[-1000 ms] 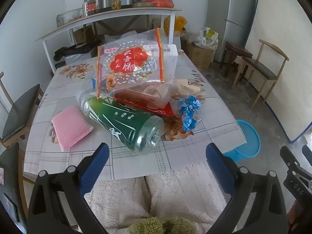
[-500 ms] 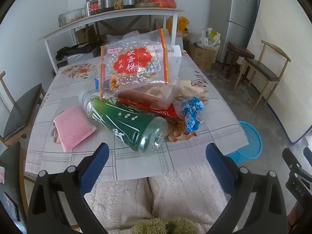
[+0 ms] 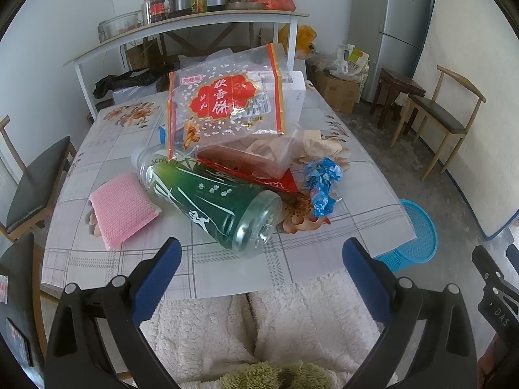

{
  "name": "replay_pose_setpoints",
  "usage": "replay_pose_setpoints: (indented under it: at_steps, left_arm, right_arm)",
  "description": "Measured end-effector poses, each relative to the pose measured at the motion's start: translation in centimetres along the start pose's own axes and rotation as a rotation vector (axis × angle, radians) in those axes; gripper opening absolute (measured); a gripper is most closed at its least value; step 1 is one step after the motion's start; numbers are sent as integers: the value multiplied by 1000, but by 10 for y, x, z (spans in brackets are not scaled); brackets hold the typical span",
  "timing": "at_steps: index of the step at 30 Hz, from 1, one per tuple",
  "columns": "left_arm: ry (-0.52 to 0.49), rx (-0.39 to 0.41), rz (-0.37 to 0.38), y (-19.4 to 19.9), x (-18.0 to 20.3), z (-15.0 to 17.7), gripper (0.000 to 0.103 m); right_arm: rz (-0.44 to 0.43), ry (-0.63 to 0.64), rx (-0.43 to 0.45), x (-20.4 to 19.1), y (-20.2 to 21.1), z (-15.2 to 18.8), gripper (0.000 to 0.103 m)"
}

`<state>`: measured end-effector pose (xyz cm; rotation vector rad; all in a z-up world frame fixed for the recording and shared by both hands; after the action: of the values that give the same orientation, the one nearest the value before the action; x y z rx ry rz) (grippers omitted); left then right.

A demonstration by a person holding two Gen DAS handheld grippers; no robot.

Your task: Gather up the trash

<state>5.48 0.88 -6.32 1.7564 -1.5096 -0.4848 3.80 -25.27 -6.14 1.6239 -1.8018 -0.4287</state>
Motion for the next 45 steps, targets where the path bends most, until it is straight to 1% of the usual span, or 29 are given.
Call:
replay_pose_setpoints:
  at_steps: [26, 38, 40, 45]
  left_arm:
    - [15, -6, -6, -3, -6, 0, 97]
    - [16, -5, -8, -3, -7, 0, 97]
    - [16, -3, -7, -3, -7, 0, 97]
    - [22, -3, -9, -3, -9, -2, 97]
  right_arm:
    - [-4, 6, -4, 0, 2, 0, 96]
    - [-6, 8, -1, -6, 8, 0, 96]
    - [-7, 10, 0, -13, 1, -5, 96]
    - [-7, 11, 2, -12, 1, -4, 96]
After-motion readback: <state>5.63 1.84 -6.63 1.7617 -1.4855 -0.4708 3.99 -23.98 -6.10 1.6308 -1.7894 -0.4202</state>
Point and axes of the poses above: each gripper's, at about its wrist camera, not at the fingertips, and y roughly against the way its jaws point, x to its right, z to its underside, the point moved 8 cm from there along -y, roughly the way its jaws point, and after that the axes turned 15 degrees about y, right-handed, at the moved point
